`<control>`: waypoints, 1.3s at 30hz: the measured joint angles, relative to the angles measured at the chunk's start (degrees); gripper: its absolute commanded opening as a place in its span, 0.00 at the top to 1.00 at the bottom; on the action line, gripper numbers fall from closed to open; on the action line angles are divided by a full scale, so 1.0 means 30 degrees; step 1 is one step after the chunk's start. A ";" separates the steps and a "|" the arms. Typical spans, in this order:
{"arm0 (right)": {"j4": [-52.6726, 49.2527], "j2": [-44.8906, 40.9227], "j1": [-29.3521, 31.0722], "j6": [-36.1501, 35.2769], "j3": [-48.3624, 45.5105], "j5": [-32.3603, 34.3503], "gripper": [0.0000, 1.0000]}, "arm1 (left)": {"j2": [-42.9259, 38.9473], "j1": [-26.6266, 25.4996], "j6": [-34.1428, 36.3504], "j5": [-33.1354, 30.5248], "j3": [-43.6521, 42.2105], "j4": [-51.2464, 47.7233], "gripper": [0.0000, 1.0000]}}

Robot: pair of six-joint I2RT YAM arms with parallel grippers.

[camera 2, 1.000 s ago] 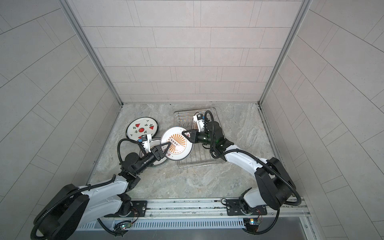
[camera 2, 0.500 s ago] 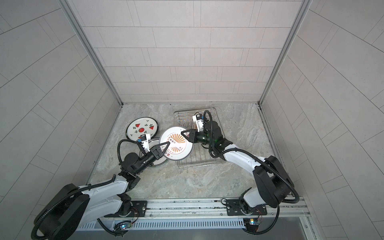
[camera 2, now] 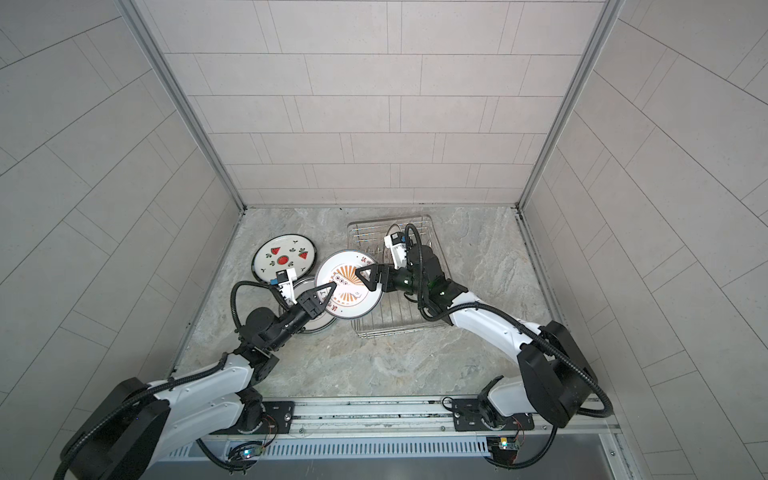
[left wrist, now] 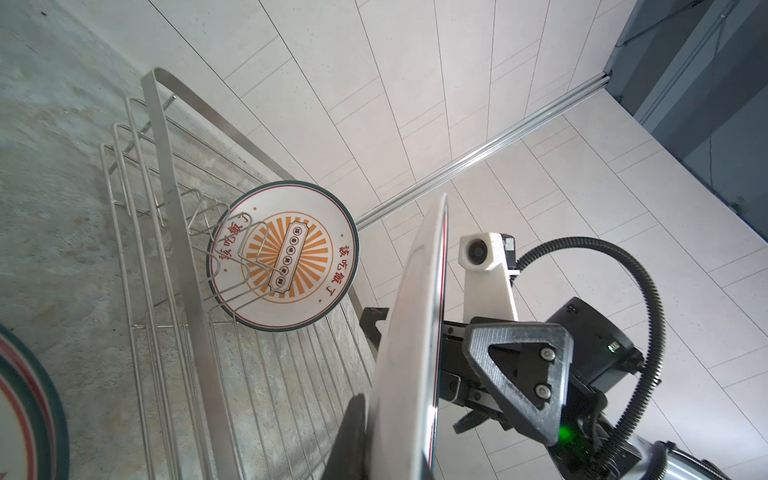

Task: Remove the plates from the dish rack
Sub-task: 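Carry the plate toward the left gripper while the left gripper reaches to meet it, then close the left gripper on the plate rim and open the right gripper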

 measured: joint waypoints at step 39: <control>-0.4612 -0.2696 0.4932 -0.7643 0.0663 0.5646 0.07 | -1.3209 0.0444 0.0175 -0.9194 0.0342 -2.0087 0.90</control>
